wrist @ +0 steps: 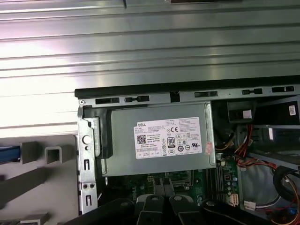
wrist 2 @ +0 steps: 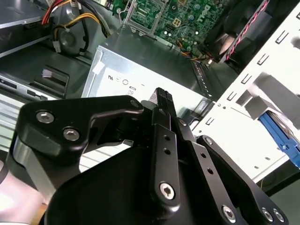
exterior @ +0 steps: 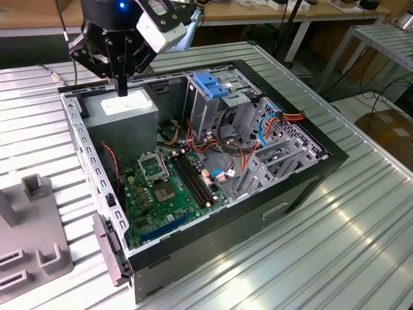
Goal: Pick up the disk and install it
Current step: 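Reach for the disk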
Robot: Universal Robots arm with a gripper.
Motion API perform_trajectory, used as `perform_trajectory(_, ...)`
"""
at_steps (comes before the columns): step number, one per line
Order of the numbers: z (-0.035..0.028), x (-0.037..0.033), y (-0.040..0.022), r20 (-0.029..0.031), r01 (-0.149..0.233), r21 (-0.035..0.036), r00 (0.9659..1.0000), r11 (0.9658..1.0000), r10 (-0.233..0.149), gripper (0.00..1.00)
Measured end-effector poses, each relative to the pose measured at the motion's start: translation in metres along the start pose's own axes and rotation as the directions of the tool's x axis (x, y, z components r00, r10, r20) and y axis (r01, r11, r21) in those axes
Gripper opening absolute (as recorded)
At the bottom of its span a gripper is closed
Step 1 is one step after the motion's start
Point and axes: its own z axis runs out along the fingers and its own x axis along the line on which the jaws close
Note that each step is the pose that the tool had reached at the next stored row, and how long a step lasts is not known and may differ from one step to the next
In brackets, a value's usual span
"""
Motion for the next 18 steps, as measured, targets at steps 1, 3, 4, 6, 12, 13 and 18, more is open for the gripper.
perform_trajectory(1, 0.0000, 0.0013, -0.0001, 0.0000, 0.000, 0.0000, 1.0000, 1.0000, 0.000, 0.10)
perform_trajectory(3, -0.0001, 0.0035, -0.0003, 0.0000, 0.000, -0.0001, 1.0000, 1.0000, 0.000, 0.10)
perform_trajectory(4, -0.0001, 0.0044, -0.0003, 0.0000, 0.000, 0.0000, 1.0000, 1.0000, 0.000, 0.10)
perform_trajectory(6, -0.0001, 0.0063, -0.0005, 0.0000, 0.000, -0.0001, 1.0000, 1.0000, 0.000, 0.10)
perform_trajectory(12, -0.0003, 0.0114, -0.0009, 0.0000, 0.000, 0.0001, 1.0000, 1.0000, 0.000, 0.10)
perform_trajectory(13, -0.0004, 0.0129, -0.0010, 0.0000, 0.000, 0.0000, 1.0000, 1.0000, 0.000, 0.10)
perform_trajectory(18, -0.0005, 0.0195, -0.0015, 0.0000, 0.000, 0.0000, 1.0000, 1.0000, 0.000, 0.10)
